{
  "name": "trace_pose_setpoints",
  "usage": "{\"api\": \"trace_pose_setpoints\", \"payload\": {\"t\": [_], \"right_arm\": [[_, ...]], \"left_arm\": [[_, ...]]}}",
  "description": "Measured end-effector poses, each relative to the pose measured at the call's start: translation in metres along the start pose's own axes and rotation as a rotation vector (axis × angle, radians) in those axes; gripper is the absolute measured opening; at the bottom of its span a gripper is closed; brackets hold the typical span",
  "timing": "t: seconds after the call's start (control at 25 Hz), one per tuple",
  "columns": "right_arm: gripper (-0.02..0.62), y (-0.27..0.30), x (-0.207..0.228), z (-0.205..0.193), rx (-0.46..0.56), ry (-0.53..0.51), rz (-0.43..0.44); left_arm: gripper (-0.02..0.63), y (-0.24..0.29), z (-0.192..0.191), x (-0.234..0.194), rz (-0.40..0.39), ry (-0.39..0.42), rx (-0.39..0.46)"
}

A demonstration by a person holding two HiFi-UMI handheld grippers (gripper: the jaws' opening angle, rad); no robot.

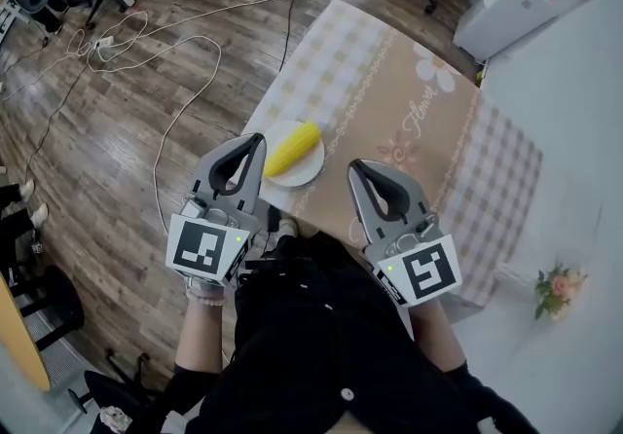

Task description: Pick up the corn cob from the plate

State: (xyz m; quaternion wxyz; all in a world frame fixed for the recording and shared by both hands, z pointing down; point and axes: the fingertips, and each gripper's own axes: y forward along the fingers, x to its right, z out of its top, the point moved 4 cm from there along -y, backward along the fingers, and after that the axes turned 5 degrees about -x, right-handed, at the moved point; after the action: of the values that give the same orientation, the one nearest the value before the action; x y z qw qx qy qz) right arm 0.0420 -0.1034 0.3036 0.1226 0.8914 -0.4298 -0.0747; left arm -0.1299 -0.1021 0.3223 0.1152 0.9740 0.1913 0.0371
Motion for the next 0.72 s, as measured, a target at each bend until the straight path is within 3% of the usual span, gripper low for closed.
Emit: {"api": "trace_pose_setpoints", "payload": {"t": [0.28,0.72], "right_arm": [[0.043,-0.002,0.01,-0.01,-0.023,0.019,-0.019],[0.043,-0.007,0.022,-0.027,-0.072,0.041,-0.063]], "left_arm": [[0.011,0.023,-0.016,0.009,-0.05,0.081,-0.05],[0.014,0.066,-0.053,0.012,-0.098,0.045,-0.166]]}}
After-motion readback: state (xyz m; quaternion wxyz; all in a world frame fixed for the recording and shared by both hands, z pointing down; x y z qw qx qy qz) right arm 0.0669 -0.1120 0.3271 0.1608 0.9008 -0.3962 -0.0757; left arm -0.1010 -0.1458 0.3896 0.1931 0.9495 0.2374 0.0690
